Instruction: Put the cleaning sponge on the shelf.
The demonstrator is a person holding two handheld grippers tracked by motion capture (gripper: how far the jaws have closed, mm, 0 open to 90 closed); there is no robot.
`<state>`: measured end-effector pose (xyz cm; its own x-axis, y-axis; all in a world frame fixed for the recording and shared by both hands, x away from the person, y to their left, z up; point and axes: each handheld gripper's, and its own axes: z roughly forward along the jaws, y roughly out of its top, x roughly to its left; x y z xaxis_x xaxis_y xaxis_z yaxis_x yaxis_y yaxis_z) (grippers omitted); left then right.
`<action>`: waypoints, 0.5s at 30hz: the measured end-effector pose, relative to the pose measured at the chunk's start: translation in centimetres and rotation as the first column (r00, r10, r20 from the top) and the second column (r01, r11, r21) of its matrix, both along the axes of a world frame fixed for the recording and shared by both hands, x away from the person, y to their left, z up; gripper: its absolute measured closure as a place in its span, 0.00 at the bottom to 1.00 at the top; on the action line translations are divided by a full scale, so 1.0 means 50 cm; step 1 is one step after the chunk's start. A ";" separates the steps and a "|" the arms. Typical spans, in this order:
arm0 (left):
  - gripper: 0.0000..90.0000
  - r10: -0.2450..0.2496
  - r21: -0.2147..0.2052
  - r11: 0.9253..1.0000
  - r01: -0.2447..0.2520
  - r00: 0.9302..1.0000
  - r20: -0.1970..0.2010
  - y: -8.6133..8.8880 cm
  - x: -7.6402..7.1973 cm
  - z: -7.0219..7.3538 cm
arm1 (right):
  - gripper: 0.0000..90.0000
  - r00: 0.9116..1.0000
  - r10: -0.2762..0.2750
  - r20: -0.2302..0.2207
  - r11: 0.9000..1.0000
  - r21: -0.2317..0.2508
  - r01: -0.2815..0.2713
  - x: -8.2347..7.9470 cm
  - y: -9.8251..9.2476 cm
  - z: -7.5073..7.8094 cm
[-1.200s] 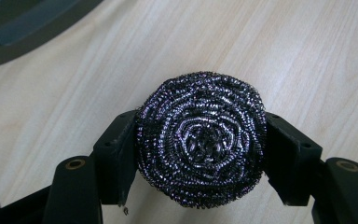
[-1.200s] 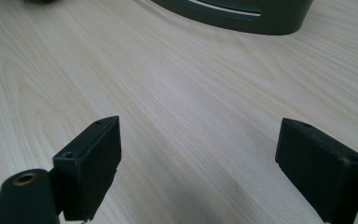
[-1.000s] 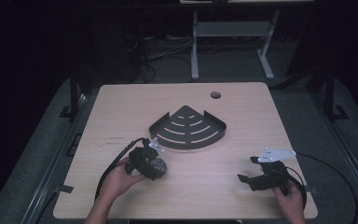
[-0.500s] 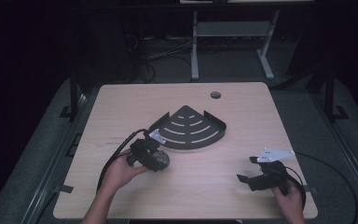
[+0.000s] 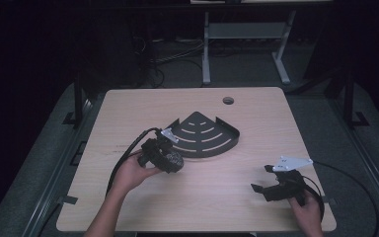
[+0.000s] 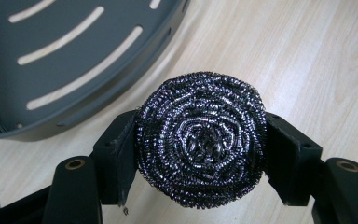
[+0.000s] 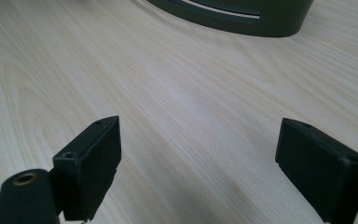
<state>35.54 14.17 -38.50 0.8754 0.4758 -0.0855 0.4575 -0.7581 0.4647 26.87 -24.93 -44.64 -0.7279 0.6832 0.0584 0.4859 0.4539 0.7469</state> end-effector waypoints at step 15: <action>0.37 -0.008 0.004 1.000 0.007 1.000 0.008 -0.024 0.034 0.022 | 0.15 1.000 0.005 -0.002 1.000 0.002 -0.005 0.000 0.002 0.000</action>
